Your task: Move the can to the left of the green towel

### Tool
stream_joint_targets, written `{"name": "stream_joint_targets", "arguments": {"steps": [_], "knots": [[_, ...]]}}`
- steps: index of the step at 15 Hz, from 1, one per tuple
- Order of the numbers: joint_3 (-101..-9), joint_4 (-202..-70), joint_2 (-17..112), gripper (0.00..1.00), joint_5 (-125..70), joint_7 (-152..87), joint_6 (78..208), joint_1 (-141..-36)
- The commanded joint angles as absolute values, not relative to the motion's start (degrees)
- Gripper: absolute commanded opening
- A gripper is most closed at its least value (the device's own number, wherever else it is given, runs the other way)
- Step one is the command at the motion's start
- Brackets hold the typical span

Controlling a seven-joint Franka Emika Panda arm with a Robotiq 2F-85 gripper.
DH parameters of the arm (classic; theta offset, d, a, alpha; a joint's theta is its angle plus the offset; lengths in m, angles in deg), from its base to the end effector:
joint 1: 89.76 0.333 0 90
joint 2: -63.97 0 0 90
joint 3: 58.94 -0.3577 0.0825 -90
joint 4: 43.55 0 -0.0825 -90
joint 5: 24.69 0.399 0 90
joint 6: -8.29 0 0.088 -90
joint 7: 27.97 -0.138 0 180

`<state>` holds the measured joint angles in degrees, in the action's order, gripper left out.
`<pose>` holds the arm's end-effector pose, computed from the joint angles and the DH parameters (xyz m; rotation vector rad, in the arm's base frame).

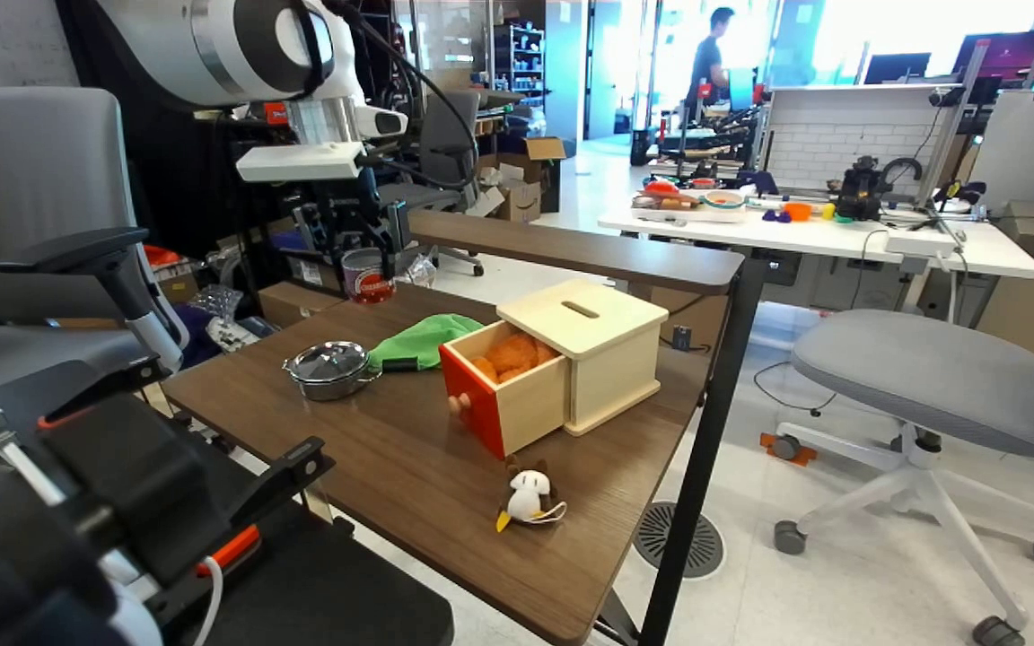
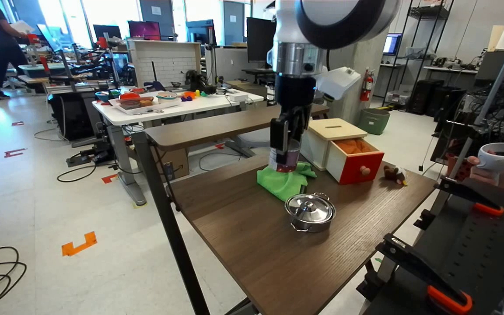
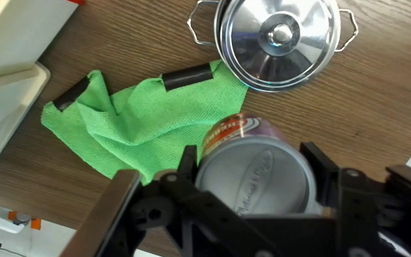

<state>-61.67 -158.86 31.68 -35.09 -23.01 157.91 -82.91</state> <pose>0.6281 0.1067 0.1642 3.0117 0.6120 0.0617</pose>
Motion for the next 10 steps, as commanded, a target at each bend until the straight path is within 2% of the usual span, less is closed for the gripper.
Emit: {"name": "stream_joint_targets", "arguments": {"steps": [1,10], "knots": [[-60.0,-152.2,26.0,0.48,-37.3,-26.2,155.2,-79.3],[-58.5,-142.0,15.6,0.48,-38.5,-26.7,151.6,-75.8]]}}
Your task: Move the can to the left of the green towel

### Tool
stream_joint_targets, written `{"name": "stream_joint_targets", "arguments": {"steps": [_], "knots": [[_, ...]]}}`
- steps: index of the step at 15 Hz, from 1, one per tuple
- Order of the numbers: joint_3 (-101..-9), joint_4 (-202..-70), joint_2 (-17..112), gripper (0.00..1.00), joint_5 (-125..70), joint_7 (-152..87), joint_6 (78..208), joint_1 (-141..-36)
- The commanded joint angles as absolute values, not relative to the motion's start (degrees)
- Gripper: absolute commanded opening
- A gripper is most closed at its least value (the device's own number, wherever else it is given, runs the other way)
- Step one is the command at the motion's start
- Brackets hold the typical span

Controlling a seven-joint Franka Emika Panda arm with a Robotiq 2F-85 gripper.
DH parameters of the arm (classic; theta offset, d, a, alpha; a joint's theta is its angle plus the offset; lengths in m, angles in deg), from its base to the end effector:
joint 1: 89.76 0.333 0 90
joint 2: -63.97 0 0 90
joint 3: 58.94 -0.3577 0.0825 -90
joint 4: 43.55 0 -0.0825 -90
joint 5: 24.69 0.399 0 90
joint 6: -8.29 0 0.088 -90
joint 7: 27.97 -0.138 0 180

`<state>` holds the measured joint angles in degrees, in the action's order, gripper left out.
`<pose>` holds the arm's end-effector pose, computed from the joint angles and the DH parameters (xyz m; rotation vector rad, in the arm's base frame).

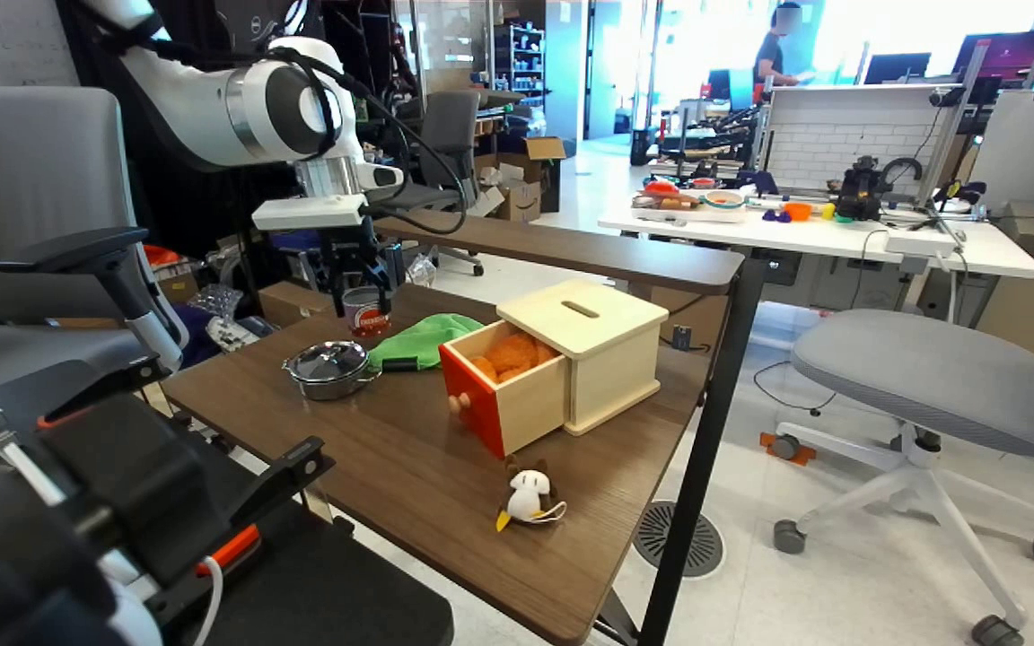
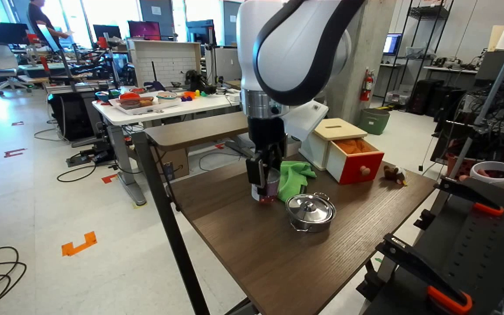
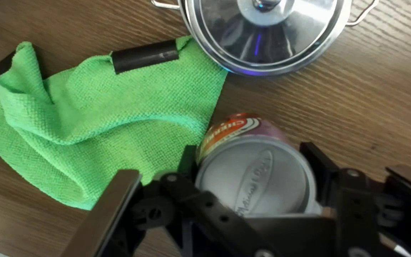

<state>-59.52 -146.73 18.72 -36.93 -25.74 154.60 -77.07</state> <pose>0.6564 0.1538 0.0884 2.9549 0.6728 -0.0391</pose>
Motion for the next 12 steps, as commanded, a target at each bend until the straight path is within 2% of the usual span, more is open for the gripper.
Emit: {"name": "stream_joint_targets", "arguments": {"steps": [1,4,5,6,7,9,12], "knots": [[-58.4,-141.2,14.9,0.48,-38.5,-26.6,151.1,-75.7],[-58.4,-139.1,13.3,0.48,-38.7,-26.4,150.2,-75.4],[-58.6,-138.5,13.0,0.73,-38.5,-26.3,149.8,-75.5],[-58.7,-138.1,12.7,0.94,-38.4,-26.3,149.3,-75.5],[-58.7,-137.8,12.6,0.93,-38.5,-26.2,148.8,-75.4],[-58.7,-137.7,12.9,1.00,-38.7,-26.1,148.4,-75.3],[-58.2,-139.8,15.1,1.00,-38.4,-27.1,149.8,-75.7]]}}
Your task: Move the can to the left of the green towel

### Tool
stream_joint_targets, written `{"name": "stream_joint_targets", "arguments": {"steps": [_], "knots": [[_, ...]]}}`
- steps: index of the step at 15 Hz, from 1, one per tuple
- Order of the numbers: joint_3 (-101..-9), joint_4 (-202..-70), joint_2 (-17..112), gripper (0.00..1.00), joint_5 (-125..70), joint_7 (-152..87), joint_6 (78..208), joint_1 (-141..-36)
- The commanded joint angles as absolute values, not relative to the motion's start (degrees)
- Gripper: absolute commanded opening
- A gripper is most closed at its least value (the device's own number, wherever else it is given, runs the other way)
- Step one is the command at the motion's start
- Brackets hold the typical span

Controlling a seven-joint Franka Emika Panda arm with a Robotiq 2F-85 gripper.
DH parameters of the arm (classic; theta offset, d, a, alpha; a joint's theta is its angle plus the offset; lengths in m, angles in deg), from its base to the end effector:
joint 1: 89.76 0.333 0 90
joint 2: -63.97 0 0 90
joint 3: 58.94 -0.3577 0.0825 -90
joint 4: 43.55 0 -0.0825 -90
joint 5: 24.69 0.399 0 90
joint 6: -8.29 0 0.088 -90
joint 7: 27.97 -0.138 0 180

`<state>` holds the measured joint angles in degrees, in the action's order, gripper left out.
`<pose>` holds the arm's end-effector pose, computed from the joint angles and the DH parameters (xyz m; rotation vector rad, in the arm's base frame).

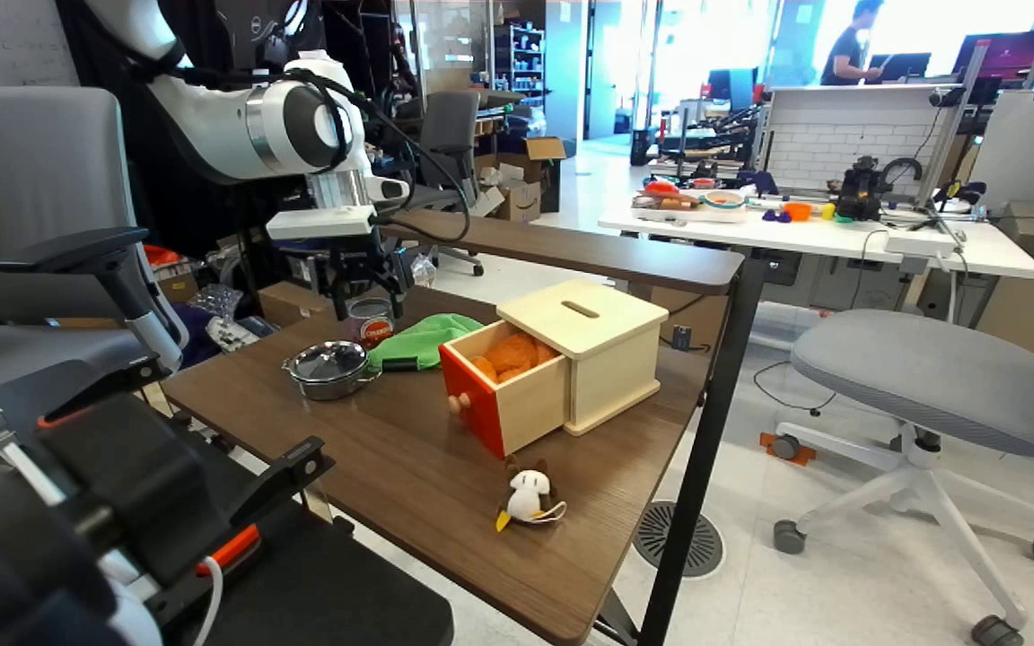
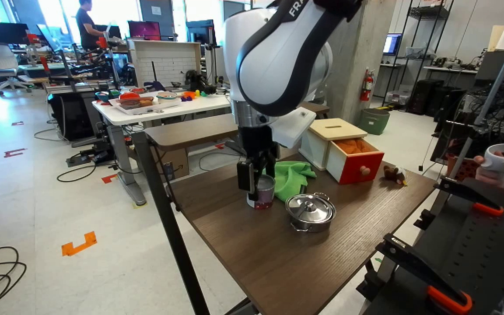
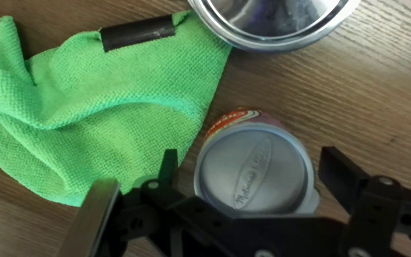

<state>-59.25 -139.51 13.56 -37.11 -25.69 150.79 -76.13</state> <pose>0.6769 0.1646 0.0674 2.9340 0.6837 -0.0818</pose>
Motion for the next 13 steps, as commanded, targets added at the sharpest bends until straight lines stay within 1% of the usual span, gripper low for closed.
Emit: {"name": "stream_joint_targets", "arguments": {"steps": [1,9,10,13], "knots": [[-58.4,-140.5,15.9,1.00,-38.0,-26.9,149.7,-76.2],[-61.3,-147.9,29.2,1.00,-35.1,-23.7,149.7,-81.7],[-59.9,-143.4,23.9,1.00,-36.7,-25.6,150.6,-80.2],[-60.5,-146.3,27.9,1.00,-36.5,-25.2,150.6,-81.1]]}}
